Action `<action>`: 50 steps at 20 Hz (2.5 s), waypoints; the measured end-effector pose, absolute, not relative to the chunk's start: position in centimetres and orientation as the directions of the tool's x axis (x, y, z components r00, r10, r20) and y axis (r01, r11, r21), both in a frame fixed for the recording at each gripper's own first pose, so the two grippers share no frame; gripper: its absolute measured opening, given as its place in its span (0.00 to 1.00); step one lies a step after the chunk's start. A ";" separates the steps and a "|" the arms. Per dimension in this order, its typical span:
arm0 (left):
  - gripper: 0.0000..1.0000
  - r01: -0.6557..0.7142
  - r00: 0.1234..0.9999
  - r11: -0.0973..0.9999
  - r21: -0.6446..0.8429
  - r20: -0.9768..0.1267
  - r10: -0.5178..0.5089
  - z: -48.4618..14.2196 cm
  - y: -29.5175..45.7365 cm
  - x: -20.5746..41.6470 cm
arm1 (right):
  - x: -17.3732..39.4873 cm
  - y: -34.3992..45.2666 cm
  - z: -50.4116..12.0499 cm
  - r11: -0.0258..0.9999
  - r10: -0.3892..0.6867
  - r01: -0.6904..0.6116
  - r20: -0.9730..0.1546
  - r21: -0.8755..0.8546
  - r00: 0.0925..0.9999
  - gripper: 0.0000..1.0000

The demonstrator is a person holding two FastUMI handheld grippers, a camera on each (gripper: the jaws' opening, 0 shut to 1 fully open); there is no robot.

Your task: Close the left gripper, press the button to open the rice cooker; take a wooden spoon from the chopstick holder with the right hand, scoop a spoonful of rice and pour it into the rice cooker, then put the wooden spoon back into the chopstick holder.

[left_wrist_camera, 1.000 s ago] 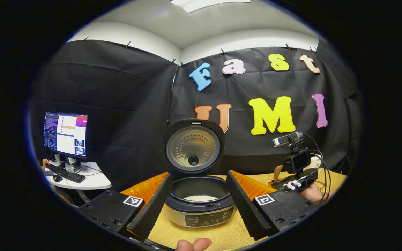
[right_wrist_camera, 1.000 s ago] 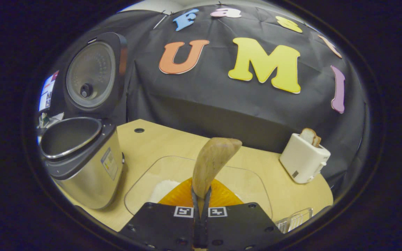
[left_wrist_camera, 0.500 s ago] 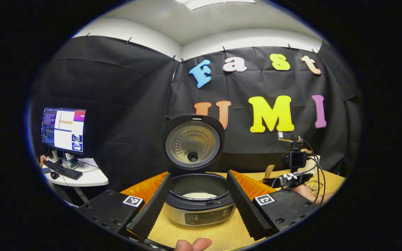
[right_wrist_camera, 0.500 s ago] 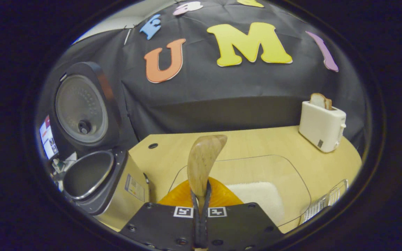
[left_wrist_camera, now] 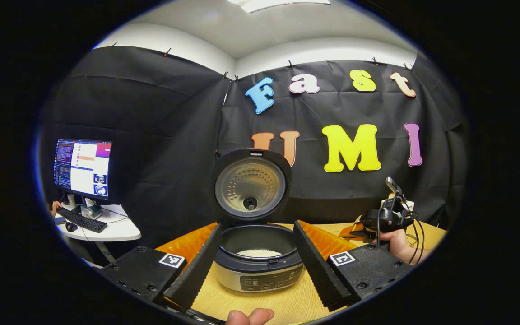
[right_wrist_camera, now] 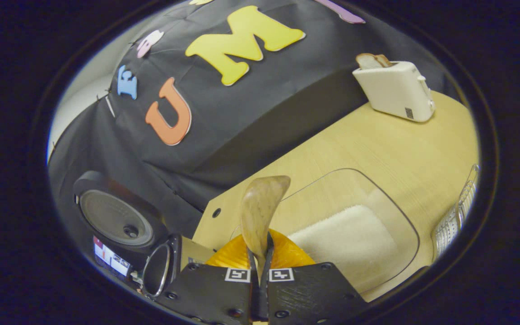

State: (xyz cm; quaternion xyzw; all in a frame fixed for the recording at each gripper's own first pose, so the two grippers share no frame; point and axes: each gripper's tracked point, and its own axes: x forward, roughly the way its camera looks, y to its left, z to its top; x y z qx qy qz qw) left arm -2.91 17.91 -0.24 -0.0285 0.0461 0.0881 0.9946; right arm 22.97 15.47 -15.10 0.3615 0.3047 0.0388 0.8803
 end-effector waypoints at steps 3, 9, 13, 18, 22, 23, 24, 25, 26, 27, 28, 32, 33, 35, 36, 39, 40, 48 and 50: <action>1.00 -0.170 0.980 0.984 -0.048 -0.115 0.164 -0.9 17.4 -2.6 | 23.3 14.2 -14.6 0.673 0.310 0.172 -0.485 0.720 0.818 0.00; 1.00 -0.172 0.980 0.985 -0.006 -0.104 0.170 -0.5 17.4 -2.8 | 23.2 11.2 -11.9 0.619 0.288 0.161 -0.413 0.768 0.864 0.00; 1.00 -0.170 0.981 0.985 0.009 -0.088 0.170 -0.1 17.6 -2.9 | 23.5 9.1 -9.8 0.570 0.271 0.153 -0.361 0.807 0.892 0.00; 1.00 -0.174 0.980 0.985 0.014 -0.101 0.174 -0.5 18.1 -3.1 | 23.2 7.7 -7.4 0.486 0.274 0.141 -0.303 0.862 0.913 0.00; 1.00 -0.209 0.972 0.977 0.038 -0.097 0.212 -0.4 20.0 -3.7 | 23.3 8.3 -5.2 0.441 0.295 0.130 -0.280 0.888 0.914 0.00; 1.00 -0.219 0.970 0.975 0.039 -0.096 0.221 -0.4 20.5 -3.9 | 23.2 9.0 -4.7 0.436 0.305 0.120 -0.272 0.892 0.912 0.00; 1.00 -0.225 0.969 0.974 0.037 -0.098 0.228 -0.5 20.9 -4.0 | 23.2 9.7 -4.1 0.429 0.318 0.110 -0.264 0.896 0.910 0.00; 1.00 -0.224 0.968 0.974 0.031 -0.111 0.226 -0.9 21.2 -4.0 | 23.1 10.7 -3.5 0.420 0.333 0.100 -0.255 0.902 0.908 0.00; 1.00 -0.221 0.967 0.975 0.029 -0.123 0.223 -1.2 21.4 -4.1 | 23.2 11.9 -2.8 0.410 0.354 0.085 -0.244 0.908 0.903 0.00; 1.00 -0.219 0.967 0.975 0.030 -0.129 0.221 -1.3 21.5 -4.2 | 23.2 13.2 -1.8 0.407 0.370 0.067 -0.232 0.911 0.900 0.00; 1.00 -0.219 0.966 0.975 0.033 -0.134 0.222 -1.4 21.8 -4.4 | 23.3 14.6 -1.0 0.413 0.385 0.046 -0.220 0.910 0.897 0.00; 1.00 -0.222 0.962 0.974 0.055 -0.150 0.228 -1.9 22.5 -4.8 | 23.4 20.9 1.0 0.444 0.456 -0.022 -0.205 0.896 0.866 0.00; 1.00 -0.225 0.960 0.973 0.060 -0.158 0.232 -2.2 22.9 -4.9 | 23.4 22.4 1.4 0.448 0.473 -0.034 -0.205 0.893 0.857 0.00; 1.00 -0.240 0.954 0.968 0.067 -0.168 0.248 -2.4 23.5 -5.2 | 23.4 25.2 1.7 0.471 0.500 -0.059 -0.211 0.880 0.840 0.00; 1.00 -0.246 0.952 0.967 0.067 -0.168 0.254 -2.4 23.8 -5.3 | 23.4 26.6 1.6 0.486 0.513 -0.072 -0.218 0.871 0.830 0.00; 1.00 -0.256 0.952 0.965 0.063 -0.157 0.263 -2.3 24.5 -5.4 | 23.2 29.9 1.4 0.531 0.542 -0.118 -0.229 0.839 0.809 0.00; 1.00 -0.264 0.950 0.962 0.065 -0.157 0.271 -2.2 25.0 -5.6 | 23.3 30.8 1.3 0.546 0.548 -0.133 -0.233 0.827 0.804 0.00; 1.00 -0.271 0.947 0.961 0.060 -0.161 0.277 -2.7 25.7 -5.9 | 23.3 34.6 0.1 0.687 0.534 -0.212 -0.284 0.695 0.797 0.00; 1.00 -0.274 0.947 0.960 0.065 -0.157 0.281 -2.5 25.8 -6.0 | 23.3 35.2 0.2 0.723 0.522 -0.239 -0.286 0.649 0.803 0.00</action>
